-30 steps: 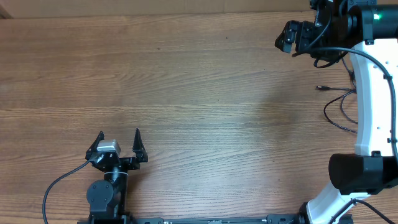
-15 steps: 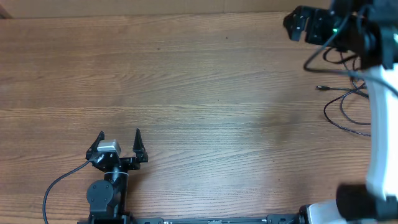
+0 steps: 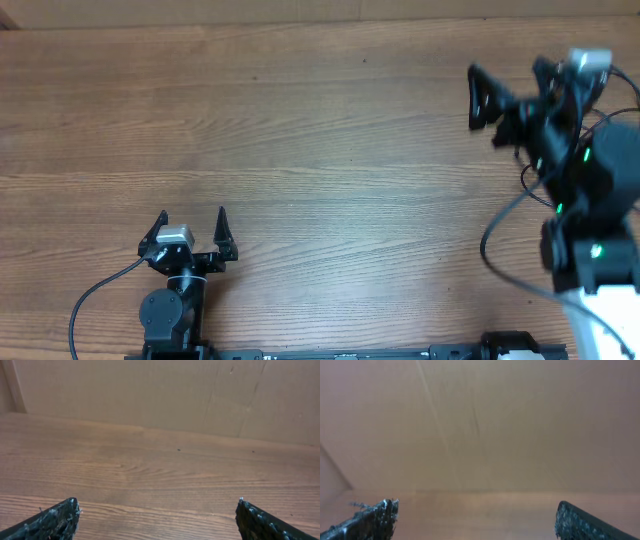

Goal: Untangle cables

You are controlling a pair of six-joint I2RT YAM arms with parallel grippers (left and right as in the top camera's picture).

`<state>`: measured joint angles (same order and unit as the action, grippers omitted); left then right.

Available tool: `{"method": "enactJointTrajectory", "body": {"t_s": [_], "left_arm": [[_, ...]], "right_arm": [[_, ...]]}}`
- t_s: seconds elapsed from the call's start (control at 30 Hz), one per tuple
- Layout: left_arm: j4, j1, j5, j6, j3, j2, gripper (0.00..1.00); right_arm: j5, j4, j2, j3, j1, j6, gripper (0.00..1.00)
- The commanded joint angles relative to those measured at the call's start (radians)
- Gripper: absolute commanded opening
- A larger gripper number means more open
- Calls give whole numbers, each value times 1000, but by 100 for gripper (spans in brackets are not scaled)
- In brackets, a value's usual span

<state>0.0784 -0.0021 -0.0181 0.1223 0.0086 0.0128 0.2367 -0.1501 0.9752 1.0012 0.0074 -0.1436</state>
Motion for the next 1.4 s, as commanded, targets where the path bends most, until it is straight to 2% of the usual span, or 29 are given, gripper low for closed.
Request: {"method": "enactJointTrajectory", "body": {"t_s": [0.0, 0.2, 0.3, 0.53, 0.77, 0.9, 1.37], "left_arm": [[0, 2, 11, -18, -3, -8, 100], [0, 2, 11, -18, -3, -8, 99], [0, 2, 11, -18, -3, -8, 100], [0, 2, 11, -18, -3, -8, 100], [0, 2, 11, -18, -3, -8, 100], [0, 2, 11, -18, -3, -8, 99], [0, 2, 11, -18, -3, -8, 100]], "right_arm": [[4, 211, -189, -281, -1, -35, 100], [1, 463, -419, -640, -3, -38, 100], [1, 537, -518, -777, -3, -43, 100], [0, 549, -710, -980, -5, -42, 100], [-16, 313, -848, -993, -19, -38, 100], [-19, 89, -964, -993, -40, -39, 100], [-38, 84, -972, -993, -55, -38, 100]]}}
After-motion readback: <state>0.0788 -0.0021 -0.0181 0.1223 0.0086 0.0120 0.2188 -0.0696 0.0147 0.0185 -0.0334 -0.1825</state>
